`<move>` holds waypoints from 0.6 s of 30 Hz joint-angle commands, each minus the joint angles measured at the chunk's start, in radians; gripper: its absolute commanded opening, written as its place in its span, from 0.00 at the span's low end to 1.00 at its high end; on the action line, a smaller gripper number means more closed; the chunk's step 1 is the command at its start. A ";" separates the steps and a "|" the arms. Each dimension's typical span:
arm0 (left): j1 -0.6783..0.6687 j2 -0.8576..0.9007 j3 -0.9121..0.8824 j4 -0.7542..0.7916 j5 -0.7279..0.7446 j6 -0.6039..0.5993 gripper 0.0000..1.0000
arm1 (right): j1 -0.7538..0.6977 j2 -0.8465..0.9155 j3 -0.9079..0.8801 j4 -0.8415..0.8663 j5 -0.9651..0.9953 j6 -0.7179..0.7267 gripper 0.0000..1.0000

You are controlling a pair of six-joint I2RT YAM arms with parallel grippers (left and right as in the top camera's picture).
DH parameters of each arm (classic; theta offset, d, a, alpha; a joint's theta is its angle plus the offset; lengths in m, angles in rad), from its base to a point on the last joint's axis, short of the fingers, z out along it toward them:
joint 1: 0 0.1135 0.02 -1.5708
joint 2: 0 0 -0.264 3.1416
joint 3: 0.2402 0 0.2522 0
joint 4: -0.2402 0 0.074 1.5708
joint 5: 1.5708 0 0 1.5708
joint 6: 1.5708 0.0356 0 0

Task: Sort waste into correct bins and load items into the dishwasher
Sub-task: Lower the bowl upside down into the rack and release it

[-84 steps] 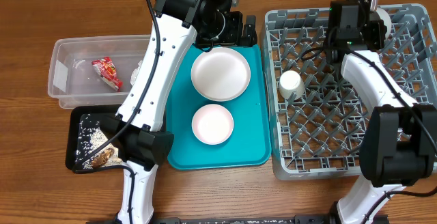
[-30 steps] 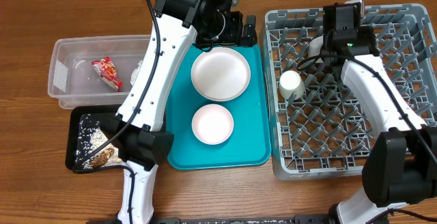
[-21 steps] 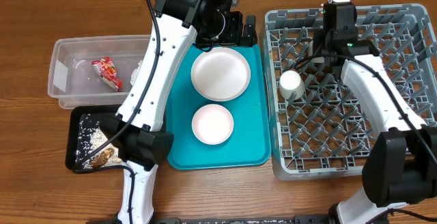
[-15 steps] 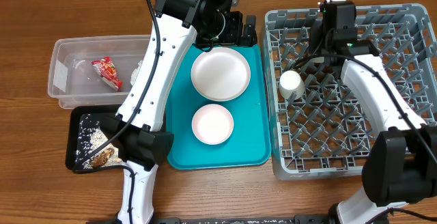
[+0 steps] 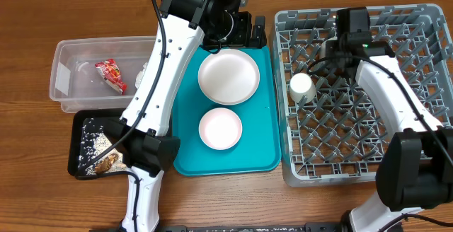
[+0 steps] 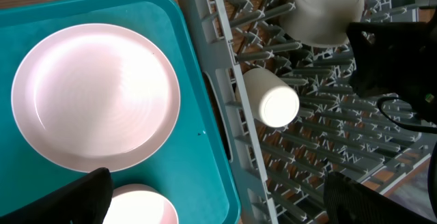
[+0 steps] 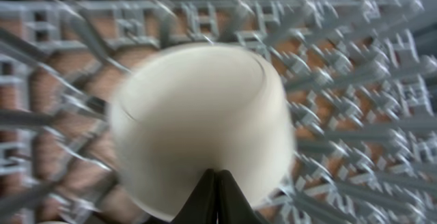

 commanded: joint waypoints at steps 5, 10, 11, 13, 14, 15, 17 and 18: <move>-0.002 -0.003 0.017 0.002 -0.007 0.016 1.00 | -0.030 -0.009 0.023 -0.011 0.085 0.084 0.04; -0.002 -0.003 0.017 0.002 -0.007 0.016 1.00 | -0.005 -0.042 0.060 0.009 0.072 0.083 0.04; -0.002 -0.003 0.017 0.002 -0.007 0.016 1.00 | -0.002 -0.048 0.061 0.028 0.072 0.083 0.04; -0.002 -0.003 0.017 0.001 -0.007 0.016 1.00 | -0.002 -0.052 0.061 0.076 0.071 0.084 0.04; -0.002 -0.003 0.017 0.002 -0.007 0.016 1.00 | -0.002 -0.051 0.061 0.096 0.067 0.084 0.04; -0.002 -0.003 0.017 0.002 -0.006 0.016 1.00 | -0.004 -0.047 0.061 0.113 0.061 0.084 0.04; -0.002 -0.003 0.017 0.002 -0.007 0.016 1.00 | -0.013 -0.032 0.060 0.138 0.034 0.084 0.04; -0.002 -0.003 0.017 0.002 -0.007 0.016 1.00 | -0.016 -0.026 0.060 0.146 0.012 0.084 0.04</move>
